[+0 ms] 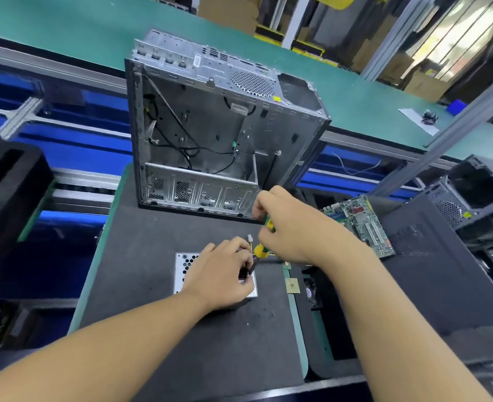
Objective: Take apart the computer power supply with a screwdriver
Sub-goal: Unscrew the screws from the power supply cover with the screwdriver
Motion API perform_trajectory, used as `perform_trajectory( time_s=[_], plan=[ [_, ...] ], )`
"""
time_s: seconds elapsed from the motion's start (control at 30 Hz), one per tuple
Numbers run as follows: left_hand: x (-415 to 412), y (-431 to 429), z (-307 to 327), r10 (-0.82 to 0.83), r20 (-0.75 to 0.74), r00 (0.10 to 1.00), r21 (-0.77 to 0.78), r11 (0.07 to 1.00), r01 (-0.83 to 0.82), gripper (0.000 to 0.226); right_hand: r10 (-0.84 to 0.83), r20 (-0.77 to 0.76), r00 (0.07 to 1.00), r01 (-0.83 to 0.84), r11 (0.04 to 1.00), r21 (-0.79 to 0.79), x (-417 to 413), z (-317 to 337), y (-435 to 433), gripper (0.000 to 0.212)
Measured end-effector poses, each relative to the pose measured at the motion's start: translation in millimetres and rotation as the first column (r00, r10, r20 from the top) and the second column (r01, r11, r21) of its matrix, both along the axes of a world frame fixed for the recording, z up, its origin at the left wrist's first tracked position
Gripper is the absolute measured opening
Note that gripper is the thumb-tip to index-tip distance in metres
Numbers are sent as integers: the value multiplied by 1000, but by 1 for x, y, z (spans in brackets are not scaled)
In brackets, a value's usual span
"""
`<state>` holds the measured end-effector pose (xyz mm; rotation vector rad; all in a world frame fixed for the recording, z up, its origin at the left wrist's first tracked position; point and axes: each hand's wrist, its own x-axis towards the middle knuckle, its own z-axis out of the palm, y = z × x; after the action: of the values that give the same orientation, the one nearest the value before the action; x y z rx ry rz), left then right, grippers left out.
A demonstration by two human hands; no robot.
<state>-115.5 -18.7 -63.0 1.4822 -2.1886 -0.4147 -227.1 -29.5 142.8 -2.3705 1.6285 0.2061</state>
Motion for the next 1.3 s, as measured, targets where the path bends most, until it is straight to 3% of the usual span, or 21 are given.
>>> perform_trajectory(
  time_s=[0.27, 0.5, 0.63, 0.7, 0.8, 0.9, 1.03, 1.1, 1.2, 1.3],
  plan=[
    [2, 2, 9, -31, -13, 999, 36, 999, 32, 13, -63, -44, 997, 54, 980, -193, -3, -8, 7, 11],
    [1, 3, 5, 5, 8, 1000, 10, 1000, -5, 12, -62, 129, 990, 55, 997, 57, -4, -2, 10, 22],
    [1, 1, 5, -16, 5, 1000, 22, 1000, 16, 11, -163, 29, 986, 165, 981, -99, -2, -8, 12, 31],
    [2, 0, 5, -21, -12, 1000, 32, 999, 21, 10, -171, 56, 984, 178, 974, -138, -3, -8, 11, 29],
    [2, 0, 5, -20, -19, 1000, 36, 999, 21, 10, -137, 154, 979, 139, 990, -3, -3, -3, 10, 12],
    [2, 0, 5, -13, 15, 1000, 18, 1000, 13, 12, -109, 150, 983, 91, 988, 122, -3, 3, 9, 23],
    [3, 2, 7, -26, 20, 999, 4, 1000, 26, 12, -165, 1, 986, 165, 986, -7, -3, 0, 6, 32],
    [3, 2, 8, -28, 11, 1000, -1, 1000, 28, 13, -175, 12, 984, 176, 983, -50, -3, -3, 5, 35],
    [3, 2, 7, -14, 2, 1000, -8, 1000, 14, 10, -120, 114, 986, 120, 993, 6, -2, -3, 4, 17],
    [2, 2, 5, 9, 10, 1000, -40, 999, -8, 12, -69, 121, 990, 57, 993, 98, -1, 4, 5, 30]
  ],
)
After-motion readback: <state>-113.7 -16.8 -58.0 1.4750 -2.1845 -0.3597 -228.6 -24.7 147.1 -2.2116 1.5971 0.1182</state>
